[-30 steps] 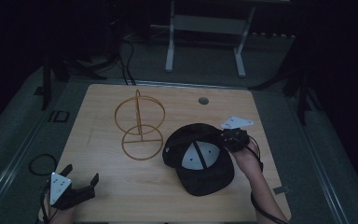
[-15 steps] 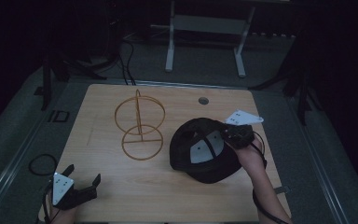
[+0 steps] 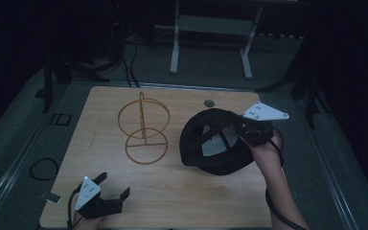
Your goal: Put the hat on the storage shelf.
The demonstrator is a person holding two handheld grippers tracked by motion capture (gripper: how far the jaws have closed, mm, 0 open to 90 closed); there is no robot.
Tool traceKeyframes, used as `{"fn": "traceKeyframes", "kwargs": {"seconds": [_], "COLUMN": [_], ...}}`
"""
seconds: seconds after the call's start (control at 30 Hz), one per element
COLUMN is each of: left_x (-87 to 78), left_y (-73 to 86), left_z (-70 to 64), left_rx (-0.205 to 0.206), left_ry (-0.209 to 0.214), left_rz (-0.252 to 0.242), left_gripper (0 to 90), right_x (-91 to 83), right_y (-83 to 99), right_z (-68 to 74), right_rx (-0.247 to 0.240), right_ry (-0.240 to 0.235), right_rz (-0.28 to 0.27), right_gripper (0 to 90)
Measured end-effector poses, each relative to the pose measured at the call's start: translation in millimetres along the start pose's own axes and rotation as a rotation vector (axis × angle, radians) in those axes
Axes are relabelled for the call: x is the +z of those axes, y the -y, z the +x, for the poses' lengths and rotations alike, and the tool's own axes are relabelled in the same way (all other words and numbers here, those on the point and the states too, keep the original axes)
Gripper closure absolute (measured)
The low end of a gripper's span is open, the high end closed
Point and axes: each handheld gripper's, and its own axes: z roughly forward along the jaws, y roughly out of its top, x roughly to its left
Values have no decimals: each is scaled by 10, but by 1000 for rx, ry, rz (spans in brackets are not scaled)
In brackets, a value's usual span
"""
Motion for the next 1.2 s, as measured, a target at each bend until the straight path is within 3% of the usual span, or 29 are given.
{"fn": "traceKeyframes", "kwargs": {"seconds": [0.07,0.1,0.13,0.17,0.3,0.53,0.7,1.07,1.2], "left_x": [20,51,51,73,169,319,410,662,722], "left_y": [-27,-76,-76,-112,-234,-436,-591,-828,-882], "left_z": [-66,-195,-195,-276,-455,-624,-709,-835,-845], "left_rx": [16,53,53,69,56,86,116,142,130], "left_ry": [14,36,36,61,127,173,169,181,182], "left_rz": [22,45,45,55,44,21,5,-29,-40], "left_gripper": [12,12,12,12,28,46,53,74,77], "right_x": [-15,-42,-42,-55,-115,-130,-116,-88,-83], "right_y": [-21,-57,-57,-74,-145,-160,-157,-198,-226], "right_z": [8,29,29,43,96,163,213,322,364], "right_rx": [-4,-11,-11,-15,-29,-40,-42,-42,-55], "right_ry": [0,-1,-1,0,8,4,-8,-29,-38], "right_rz": [-4,-11,-11,-14,-29,-40,-43,-65,-70], "right_gripper": [886,886,886,886,886,885,886,885,885]}}
